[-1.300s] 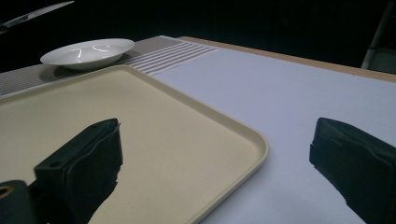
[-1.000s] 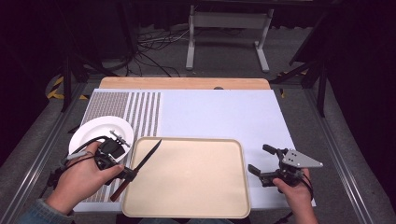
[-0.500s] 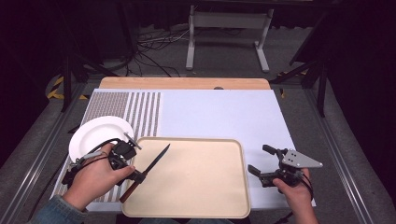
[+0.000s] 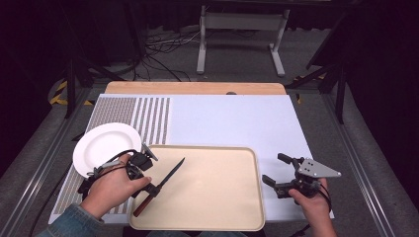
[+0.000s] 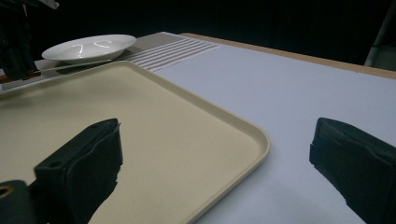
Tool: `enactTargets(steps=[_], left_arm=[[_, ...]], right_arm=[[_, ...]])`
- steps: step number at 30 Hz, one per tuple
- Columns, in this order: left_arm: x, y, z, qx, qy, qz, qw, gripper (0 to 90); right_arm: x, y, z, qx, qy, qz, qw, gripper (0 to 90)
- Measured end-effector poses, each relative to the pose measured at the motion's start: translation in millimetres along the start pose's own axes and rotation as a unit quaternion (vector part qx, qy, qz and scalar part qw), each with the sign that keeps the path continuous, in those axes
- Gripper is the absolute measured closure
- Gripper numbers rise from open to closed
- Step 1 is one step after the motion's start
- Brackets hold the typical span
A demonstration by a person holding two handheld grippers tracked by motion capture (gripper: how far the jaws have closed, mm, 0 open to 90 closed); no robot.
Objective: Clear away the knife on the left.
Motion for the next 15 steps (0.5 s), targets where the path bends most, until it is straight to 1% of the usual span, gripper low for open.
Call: enactTargets(steps=[5,11,14,15], left_arm=[[-7.8,1.1,3.3,0.006,-0.001,0.007,1.0,77.6],[-14.4,1.6,3.9,0.006,0.001,0.015,0.9999,77.6],[-18.6,3.2,3.8,0.008,-0.006,0.017,0.9998,77.5],[-19.5,3.1,4.9,0.008,-0.003,0.019,0.9998,77.5]], right_arm=[[-0.3,0.3,0.3,-0.001,-0.001,-0.001,1.0,3.2],[-0.9,0.0,0.1,0.0,0.0,-0.001,1.0,3.2],[-0.8,-0.4,0.3,-0.003,0.001,0.0,1.0,3.2],[-0.8,-0.4,0.4,-0.003,0.001,0.0,1.0,3.2]])
Point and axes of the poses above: each handheld gripper's, and its own axes: x roughly backward along the jaws, y roughly out of its top, z roughly to its left, the point moved 9 cm from there along -x, roughly forward along the jaws, and after that the axes turned 12 degrees about y, right-handed, at the moved point
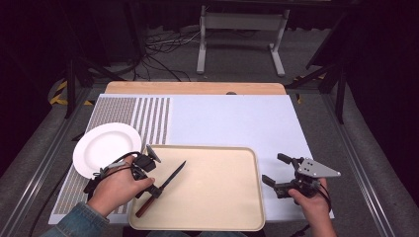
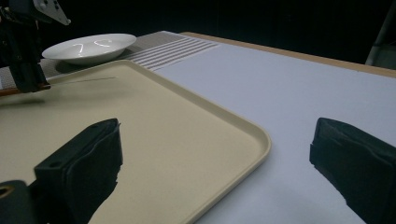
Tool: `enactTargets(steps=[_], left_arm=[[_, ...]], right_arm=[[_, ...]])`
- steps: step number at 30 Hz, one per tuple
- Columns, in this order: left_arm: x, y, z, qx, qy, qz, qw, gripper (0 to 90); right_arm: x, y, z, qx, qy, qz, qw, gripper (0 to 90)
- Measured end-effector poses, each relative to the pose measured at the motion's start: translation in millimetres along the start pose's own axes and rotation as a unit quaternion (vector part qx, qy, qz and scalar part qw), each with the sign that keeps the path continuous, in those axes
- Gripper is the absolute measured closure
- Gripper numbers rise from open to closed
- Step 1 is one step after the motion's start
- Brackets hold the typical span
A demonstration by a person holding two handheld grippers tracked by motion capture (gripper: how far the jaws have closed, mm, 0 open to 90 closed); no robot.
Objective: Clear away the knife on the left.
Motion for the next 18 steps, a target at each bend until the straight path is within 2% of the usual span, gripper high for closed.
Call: enactTargets(steps=[9,12,18], left_arm=[[-5.0,-1.8,1.0,0.008,-0.007,0.015,0.9998,77.5],[-6.6,-1.9,3.4,0.014,-0.004,0.018,0.9997,77.5],[-9.1,-2.5,4.8,0.013,0.001,0.024,0.9996,77.4]], right_arm=[[-0.4,-0.5,0.3,-0.002,0.001,0.001,1.0,3.2],[-0.3,-0.7,0.6,-0.001,0.002,0.002,1.0,3.3],[-0.2,-0.7,0.5,-0.001,0.002,0.002,1.0,3.3]])
Point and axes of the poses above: each handheld gripper's, and its own axes: x roughly backward along the jaws, y roughly out of its top, z roughly to its left, the point moved 9 cm from there along -x, roughly forward along the jaws, and after that the axes turned 12 degrees about y, right-handed, at the moved point
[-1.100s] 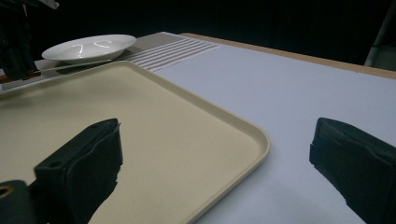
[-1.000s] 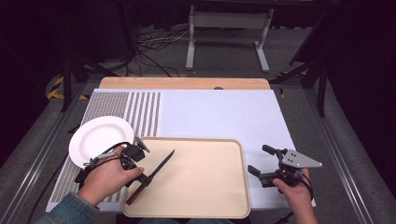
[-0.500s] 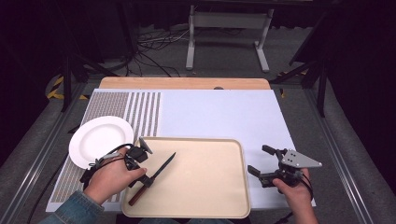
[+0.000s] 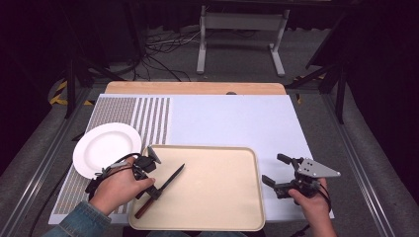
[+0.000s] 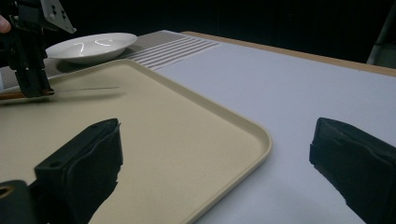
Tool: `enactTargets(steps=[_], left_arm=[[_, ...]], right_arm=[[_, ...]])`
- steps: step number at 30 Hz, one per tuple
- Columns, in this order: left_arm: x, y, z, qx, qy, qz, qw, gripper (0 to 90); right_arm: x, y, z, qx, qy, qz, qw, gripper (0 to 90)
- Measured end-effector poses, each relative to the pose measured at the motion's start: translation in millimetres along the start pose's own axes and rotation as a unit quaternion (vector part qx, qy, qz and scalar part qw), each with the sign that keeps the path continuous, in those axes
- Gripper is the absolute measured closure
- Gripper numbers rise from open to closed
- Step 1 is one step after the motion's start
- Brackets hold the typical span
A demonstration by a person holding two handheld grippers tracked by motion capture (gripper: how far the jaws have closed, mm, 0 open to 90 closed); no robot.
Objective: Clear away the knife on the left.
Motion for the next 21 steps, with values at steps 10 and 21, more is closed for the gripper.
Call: enactTargets(steps=[10,21], left_arm=[[-3.8,-1.2,1.9,0.002,0.004,0.006,1.0,77.4],[1.5,0.5,-0.5,-0.006,-0.004,-0.018,0.9998,66.7]], right_arm=[[-0.2,-0.3,1.0,0.0,0.001,0.001,1.0,3.3],[-1.0,-0.8,1.6,0.0,0.003,0.001,1.0,3.3]])
Point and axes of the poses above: each handheld gripper's, and its own axes: x roughly backward along the jaws, y roughly out of its top, z roughly to its left, the point moved 9 cm from there along -x, roughly forward along the jaws, and after that the axes turned 12 degrees about y, right-handed, at the moved point
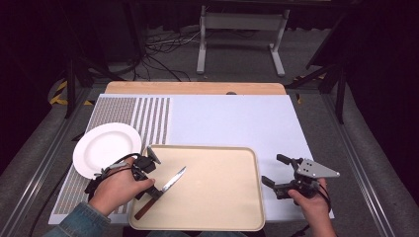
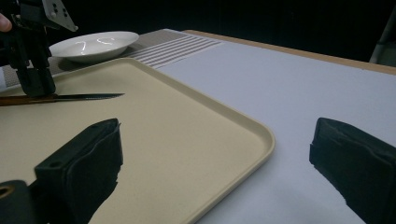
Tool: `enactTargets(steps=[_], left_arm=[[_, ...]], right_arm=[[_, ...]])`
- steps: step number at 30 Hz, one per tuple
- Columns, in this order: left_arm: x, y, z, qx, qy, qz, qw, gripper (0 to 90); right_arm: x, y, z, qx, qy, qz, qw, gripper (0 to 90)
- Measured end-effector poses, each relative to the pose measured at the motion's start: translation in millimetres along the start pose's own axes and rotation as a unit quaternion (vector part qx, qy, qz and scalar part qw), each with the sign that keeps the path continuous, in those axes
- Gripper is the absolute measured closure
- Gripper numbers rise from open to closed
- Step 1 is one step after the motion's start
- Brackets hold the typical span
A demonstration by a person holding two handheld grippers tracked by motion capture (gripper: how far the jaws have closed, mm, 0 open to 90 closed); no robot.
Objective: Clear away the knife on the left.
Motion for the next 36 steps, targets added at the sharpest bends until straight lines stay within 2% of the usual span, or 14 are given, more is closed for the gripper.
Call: enactTargets(steps=[6,8,11,14,17,18,19,20,22,23,24,26,30,36], left_arm=[[8.0,4.5,0.0,-0.02,0.026,-0.039,0.9987,43.6],[12.3,9.0,0.6,-0.042,0.046,-0.068,0.9957,33.3],[18.2,15.6,-1.1,-0.066,0.064,-0.106,0.99,24.0],[20.6,22.5,-3.7,-0.099,0.063,-0.145,0.9825,21.6],[21.5,26.9,-2.6,-0.121,0.078,-0.168,0.9752,22.6],[21.7,29.7,-1.6,-0.141,0.086,-0.181,0.9695,22.3],[21.8,31.5,-3.6,-0.156,0.088,-0.192,0.9649,23.1],[21.4,31.3,-5.8,-0.162,0.085,-0.191,0.9644,27.1],[20.7,34.6,-8.9,-0.193,0.089,-0.205,0.9553,33.3],[20.0,35.3,-9.7,-0.202,0.089,-0.206,0.9533,38.2],[18.2,36.8,-11.7,-0.213,0.09,-0.205,0.951,44.4],[17.7,39.1,-14.1,-0.234,0.09,-0.212,0.9447,65.6],[14.4,43.5,-19.2,-0.251,0.08,-0.219,0.9395,87.9],[4.1,45.0,-20.5,-0.26,0.076,-0.198,0.942,90.0]], right_arm=[[-0.2,0.0,0.4,0.0,0.0,0.001,1.0,3.2],[-0.3,-0.2,0.5,0.001,0.0,0.002,1.0,3.2],[-0.5,-0.1,0.6,0.001,0.0,0.002,1.0,3.2],[-0.4,-0.3,0.5,0.002,0.001,0.002,1.0,3.1],[-0.2,-0.2,0.2,0.002,-0.001,0.002,1.0,3.1],[-0.1,-0.2,0.2,0.002,0.0,0.002,1.0,3.1],[0.0,-0.3,0.1,0.002,0.0,0.002,1.0,3.1],[-0.1,-0.3,0.0,0.002,0.0,0.001,1.0,3.1],[-0.2,-0.6,-0.3,0.001,-0.001,0.002,1.0,3.0],[-0.5,-0.8,-0.2,0.002,0.001,0.003,1.0,2.9],[-0.7,-0.9,-0.4,0.004,0.001,0.004,1.0,2.9],[-1.1,-1.3,0.3,0.003,0.002,0.006,1.0,2.9],[-0.5,-1.1,-0.2,0.002,0.002,0.004,1.0,2.8],[-1.1,-2.0,-0.4,0.004,0.003,0.007,1.0,2.7]])
Point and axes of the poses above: each handheld gripper's, and its own axes: x roughly backward along the jaws, y roughly out of its top, z roughly to its left, the point moved 9 cm from there along -x, roughly forward along the jaws, and after that the axes turned 12 degrees about y, right-handed, at the moved point
